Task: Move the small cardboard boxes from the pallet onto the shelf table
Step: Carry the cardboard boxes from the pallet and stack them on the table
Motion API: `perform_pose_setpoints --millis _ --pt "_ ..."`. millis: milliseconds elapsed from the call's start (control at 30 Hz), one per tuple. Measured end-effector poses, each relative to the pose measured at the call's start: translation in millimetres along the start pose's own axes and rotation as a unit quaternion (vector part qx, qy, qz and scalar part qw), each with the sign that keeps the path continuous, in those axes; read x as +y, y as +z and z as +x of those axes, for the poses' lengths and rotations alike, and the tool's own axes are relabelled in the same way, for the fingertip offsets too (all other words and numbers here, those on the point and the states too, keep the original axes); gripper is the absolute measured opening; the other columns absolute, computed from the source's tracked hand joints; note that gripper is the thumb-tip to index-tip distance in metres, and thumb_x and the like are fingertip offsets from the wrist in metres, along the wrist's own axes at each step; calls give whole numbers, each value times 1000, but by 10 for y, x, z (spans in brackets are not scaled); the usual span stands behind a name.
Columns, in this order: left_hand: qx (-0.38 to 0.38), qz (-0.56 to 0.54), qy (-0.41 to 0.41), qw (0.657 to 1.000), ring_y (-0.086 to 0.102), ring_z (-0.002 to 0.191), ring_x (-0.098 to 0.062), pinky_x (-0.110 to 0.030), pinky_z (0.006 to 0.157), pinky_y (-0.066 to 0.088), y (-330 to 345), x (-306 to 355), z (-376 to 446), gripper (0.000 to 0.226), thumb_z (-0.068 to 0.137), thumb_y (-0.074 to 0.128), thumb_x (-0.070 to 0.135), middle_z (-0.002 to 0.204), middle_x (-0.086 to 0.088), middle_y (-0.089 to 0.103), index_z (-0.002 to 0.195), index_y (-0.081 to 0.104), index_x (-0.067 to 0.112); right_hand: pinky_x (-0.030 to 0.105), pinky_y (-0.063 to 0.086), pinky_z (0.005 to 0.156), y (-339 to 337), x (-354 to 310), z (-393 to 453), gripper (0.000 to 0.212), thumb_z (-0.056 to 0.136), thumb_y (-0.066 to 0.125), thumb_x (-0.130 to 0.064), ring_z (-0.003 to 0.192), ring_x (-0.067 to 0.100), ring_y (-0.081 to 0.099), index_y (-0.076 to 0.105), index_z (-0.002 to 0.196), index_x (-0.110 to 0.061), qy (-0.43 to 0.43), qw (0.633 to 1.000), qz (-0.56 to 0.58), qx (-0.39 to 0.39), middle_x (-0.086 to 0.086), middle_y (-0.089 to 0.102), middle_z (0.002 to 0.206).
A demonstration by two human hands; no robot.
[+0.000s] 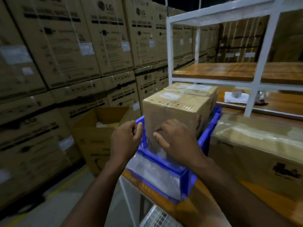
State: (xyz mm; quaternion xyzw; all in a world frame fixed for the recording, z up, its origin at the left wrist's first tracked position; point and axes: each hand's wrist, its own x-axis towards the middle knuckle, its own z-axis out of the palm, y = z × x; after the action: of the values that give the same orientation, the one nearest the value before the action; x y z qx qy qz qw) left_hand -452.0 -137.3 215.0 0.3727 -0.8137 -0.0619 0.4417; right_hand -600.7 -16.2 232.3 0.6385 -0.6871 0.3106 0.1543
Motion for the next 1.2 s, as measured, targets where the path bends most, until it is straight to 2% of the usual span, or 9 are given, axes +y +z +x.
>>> perform_pose_setpoints --millis 100,200,267,400,533,633,733,933,1200 --pt "-1 48 -64 997 48 54 -19 -35 49 26 -262 -61 -396 44 100 55 37 56 -1 49 64 45 15 36 48 79 111 -213 -207 25 93 58 -43 94 19 59 71 99 -22 -13 999 50 -12 -3 66 96" --pt "-4 79 -104 992 48 55 -19 -31 48 26 -559 -123 -768 45 100 58 36 55 3 48 60 41 22 38 49 82 260 -491 -378 27 93 58 -43 98 18 60 71 102 -22 -25 993 108 -40 -3 67 99" --pt "-20 103 -134 985 51 55 -16 -31 50 31 -791 -192 -1011 43 100 57 40 56 5 51 62 47 23 39 49 84 358 -729 -514 29 93 56 -44 99 18 60 71 103 -21 -39 988 134 -63 -2 68 100" --pt "-28 131 -182 974 48 54 -8 -29 47 27 -1223 -400 -1469 43 102 52 45 57 6 51 63 49 26 38 49 80 548 -1206 -744 24 94 57 -42 95 18 58 69 97 -21 -89 977 143 -132 -1 66 97" --pt "-41 142 -227 963 53 55 -14 -34 50 35 -1560 -695 -1930 43 102 51 47 60 4 54 67 53 23 35 48 80 765 -1645 -954 27 93 55 -45 100 17 60 69 104 -25 -129 962 137 -196 -4 65 100" --pt "-42 144 -265 952 53 56 -15 -33 51 36 -1772 -965 -2269 44 102 51 48 59 4 54 65 51 24 33 46 85 890 -1951 -1127 31 95 54 -45 108 15 57 67 114 -24 -133 951 136 -245 -4 64 112" --pt "-57 155 -294 941 56 60 -16 -33 53 36 -1986 -1258 -2636 43 101 51 50 62 3 58 71 59 21 33 47 89 1039 -2286 -1289 33 97 53 -44 111 13 55 65 121 -24 -136 936 144 -291 -5 62 118" --pt "-86 160 -388 904 59 66 -20 -34 58 41 -2487 -1922 -3480 42 100 51 49 67 -1 63 76 62 16 35 49 87 1524 -3097 -1619 33 95 55 -41 107 17 59 64 120 -21 -123 914 162 -351 -2 65 113" --pt "-50 143 -506 849 59 73 -18 -31 61 36 -3050 -2601 -4330 30 99 56 44 70 9 61 80 61 22 31 46 86 2167 -4074 -2024 28 92 57 -39 106 17 60 64 115 -24 -94 885 196 -412 -3 66 110"
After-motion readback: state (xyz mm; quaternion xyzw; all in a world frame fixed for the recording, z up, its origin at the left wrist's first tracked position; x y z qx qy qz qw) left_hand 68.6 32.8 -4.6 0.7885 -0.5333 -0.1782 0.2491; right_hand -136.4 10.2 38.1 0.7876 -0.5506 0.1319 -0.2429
